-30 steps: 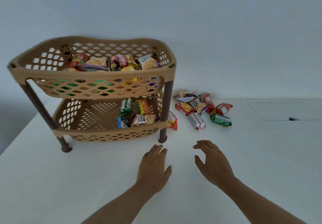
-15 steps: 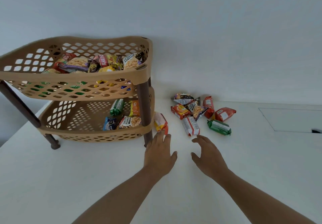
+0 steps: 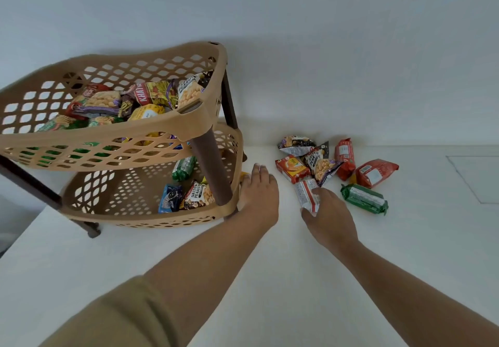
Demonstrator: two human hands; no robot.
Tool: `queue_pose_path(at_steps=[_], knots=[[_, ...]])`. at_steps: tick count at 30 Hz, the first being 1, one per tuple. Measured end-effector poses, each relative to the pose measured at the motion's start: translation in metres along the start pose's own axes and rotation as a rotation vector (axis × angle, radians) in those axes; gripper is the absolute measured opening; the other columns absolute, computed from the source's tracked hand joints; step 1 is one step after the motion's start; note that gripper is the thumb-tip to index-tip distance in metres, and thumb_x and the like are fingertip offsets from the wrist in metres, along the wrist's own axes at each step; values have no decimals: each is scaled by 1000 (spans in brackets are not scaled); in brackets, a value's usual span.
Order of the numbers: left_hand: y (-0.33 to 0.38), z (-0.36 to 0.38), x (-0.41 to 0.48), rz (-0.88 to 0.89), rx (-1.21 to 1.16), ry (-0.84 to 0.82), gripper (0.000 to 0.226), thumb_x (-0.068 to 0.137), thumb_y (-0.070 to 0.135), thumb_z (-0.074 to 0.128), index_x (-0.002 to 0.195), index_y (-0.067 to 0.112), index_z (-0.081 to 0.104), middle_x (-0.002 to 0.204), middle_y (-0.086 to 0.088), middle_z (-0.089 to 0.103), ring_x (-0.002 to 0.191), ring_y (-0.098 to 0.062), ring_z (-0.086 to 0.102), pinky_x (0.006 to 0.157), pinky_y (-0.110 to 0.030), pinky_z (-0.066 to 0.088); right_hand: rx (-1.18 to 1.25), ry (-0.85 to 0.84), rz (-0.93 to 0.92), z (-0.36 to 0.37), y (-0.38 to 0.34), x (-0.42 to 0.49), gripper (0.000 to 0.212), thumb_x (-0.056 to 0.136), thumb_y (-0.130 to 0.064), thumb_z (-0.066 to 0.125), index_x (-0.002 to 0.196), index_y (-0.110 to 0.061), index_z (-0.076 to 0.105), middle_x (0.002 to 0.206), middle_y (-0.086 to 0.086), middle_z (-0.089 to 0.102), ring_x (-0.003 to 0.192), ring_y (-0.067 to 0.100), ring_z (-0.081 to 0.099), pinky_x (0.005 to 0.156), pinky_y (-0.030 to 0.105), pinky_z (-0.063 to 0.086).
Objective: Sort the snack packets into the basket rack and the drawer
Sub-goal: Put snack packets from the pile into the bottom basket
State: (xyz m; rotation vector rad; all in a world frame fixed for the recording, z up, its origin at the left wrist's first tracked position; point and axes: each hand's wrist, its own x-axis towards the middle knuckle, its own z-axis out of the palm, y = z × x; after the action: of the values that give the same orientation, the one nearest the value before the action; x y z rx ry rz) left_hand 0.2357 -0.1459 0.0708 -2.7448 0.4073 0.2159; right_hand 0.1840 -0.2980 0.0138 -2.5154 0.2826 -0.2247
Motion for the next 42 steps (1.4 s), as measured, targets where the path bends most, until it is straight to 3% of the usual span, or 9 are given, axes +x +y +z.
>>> queue_pose_path(at_steps=[8,14,17,23,26,31,37,42], knots=[[1,-8,34,-12,302,-209,65,95,35,46,149,1,30,157,-22,26,147,-44,4,113,-55,19,-13,29,77,11,8,0,54,80,-42,67,125,-20,45,120,9,64,98,25,59,76,41,55],[6,-12,40,-9,261,-123,68,87,34,63,143,4,39,150,-24,36,142,-44,24,111,-50,29,40,24,124,11,5,9,72,74,-53,71,130,-20,40,120,5,62,103,23,58,79,43,55],[12,-10,39,45,317,-113,64,87,33,61,142,5,42,142,-21,43,134,-42,37,106,-49,33,49,20,130,14,5,11,71,74,-49,73,130,-20,40,121,4,61,104,22,56,80,41,55],[16,-9,19,202,384,-75,50,89,28,60,134,9,52,130,-17,46,120,-32,45,100,-43,39,89,10,160,8,4,-2,67,69,-42,71,127,-23,43,116,1,63,93,16,57,67,31,53],[16,-18,-1,249,315,12,48,86,25,67,130,9,55,124,-14,49,114,-29,47,95,-38,41,148,17,199,0,2,-19,64,69,-43,70,125,-27,43,115,-2,65,87,12,56,60,22,44],[19,-26,-66,299,0,134,74,70,41,84,128,9,51,116,-11,51,105,-25,50,91,-37,45,274,67,210,-19,-3,-60,62,73,-39,76,125,-25,45,116,1,66,83,11,57,57,16,42],[-13,14,-155,232,-231,104,69,69,42,84,125,18,50,114,-5,51,103,-22,53,88,-37,49,368,76,168,-23,-23,-123,57,77,-36,75,125,-26,47,115,-4,67,80,6,62,59,13,44],[-66,37,-198,170,-319,198,70,71,49,78,127,23,47,115,-2,49,102,-18,51,85,-32,46,409,39,94,-15,-66,-160,55,76,-33,77,123,-28,47,106,-13,62,84,4,63,60,6,43]])
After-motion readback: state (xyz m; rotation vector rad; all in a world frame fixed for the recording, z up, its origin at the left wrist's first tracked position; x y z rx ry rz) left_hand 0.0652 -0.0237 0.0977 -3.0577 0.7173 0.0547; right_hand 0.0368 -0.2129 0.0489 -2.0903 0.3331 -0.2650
